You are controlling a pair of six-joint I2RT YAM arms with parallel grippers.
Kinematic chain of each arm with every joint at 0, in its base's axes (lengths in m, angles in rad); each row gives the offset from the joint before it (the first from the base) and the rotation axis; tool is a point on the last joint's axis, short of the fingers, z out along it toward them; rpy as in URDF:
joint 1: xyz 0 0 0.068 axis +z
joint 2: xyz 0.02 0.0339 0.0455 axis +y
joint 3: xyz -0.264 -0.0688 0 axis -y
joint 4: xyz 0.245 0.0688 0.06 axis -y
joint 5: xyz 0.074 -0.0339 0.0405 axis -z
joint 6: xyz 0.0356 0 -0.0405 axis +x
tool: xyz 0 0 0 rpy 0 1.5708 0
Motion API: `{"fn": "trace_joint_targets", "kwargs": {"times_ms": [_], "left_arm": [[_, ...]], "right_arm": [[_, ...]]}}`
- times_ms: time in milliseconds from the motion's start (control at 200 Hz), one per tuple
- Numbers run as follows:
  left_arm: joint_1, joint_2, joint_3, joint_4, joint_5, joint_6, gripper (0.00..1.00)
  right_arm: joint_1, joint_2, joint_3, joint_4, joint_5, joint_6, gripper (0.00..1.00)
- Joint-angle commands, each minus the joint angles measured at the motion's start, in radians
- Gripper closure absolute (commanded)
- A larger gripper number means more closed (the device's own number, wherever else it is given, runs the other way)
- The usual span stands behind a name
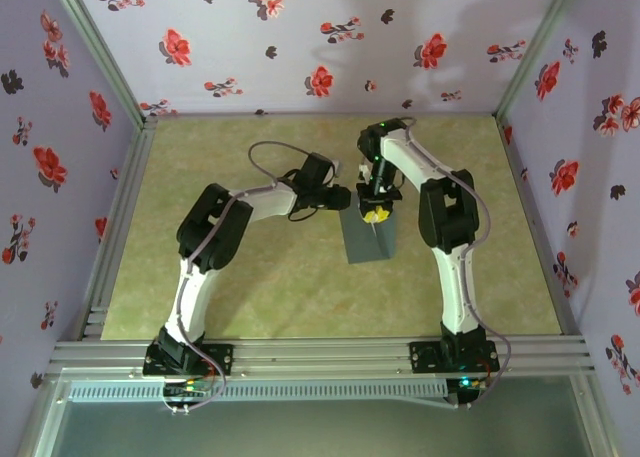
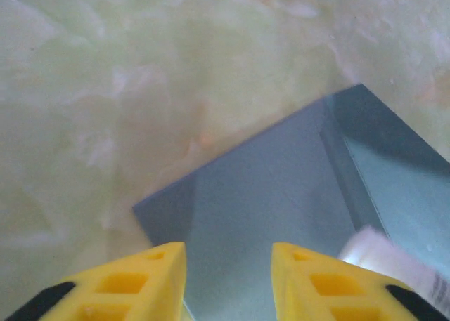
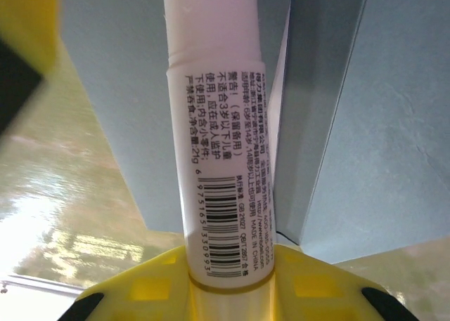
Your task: Place the letter into the envelope and seal it
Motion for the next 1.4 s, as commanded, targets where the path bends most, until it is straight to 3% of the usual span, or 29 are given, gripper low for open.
{"fn": "trace_joint_targets", "kwargs": {"times_ms": [0,85,200,340,470,705,1070,1395], "left_arm": [[0.006,-0.141,-0.032,-0.053,-0.041,-0.007,0.43],[0.013,-0.228,-0.061,-0.06,-0.068,-0.033,0.26],[0.021,-0.358,-0.12,-0.063,-0.106,-0.091,0.12],[0.045,-0.517,-0.258,0.049,-0.088,-0.254,0.1],[0.061,-0.618,-0.347,0.147,-0.005,-0.381,0.09],[0.06,-0.648,-0.486,0.358,0.107,-0.603,0.15],[0.057,-0.622,-0.501,0.414,0.109,-0.634,0.28],[0.057,-0.587,-0.493,0.448,0.13,-0.655,0.5]], "right_arm": [[-0.003,-0.149,-0.04,0.068,0.008,0.05,1.0],[-0.003,-0.225,-0.099,0.137,0.006,0.065,1.0],[0.001,-0.326,-0.196,0.255,-0.014,0.086,1.0],[0.017,-0.45,-0.351,0.479,-0.086,0.113,1.0],[0.04,-0.551,-0.49,0.698,-0.165,0.143,1.0],[0.106,-0.642,-0.6,0.921,-0.225,0.147,1.0],[0.163,-0.637,-0.614,0.953,-0.284,0.137,1.0],[0.172,-0.664,-0.641,0.973,-0.301,0.136,1.0]]}}
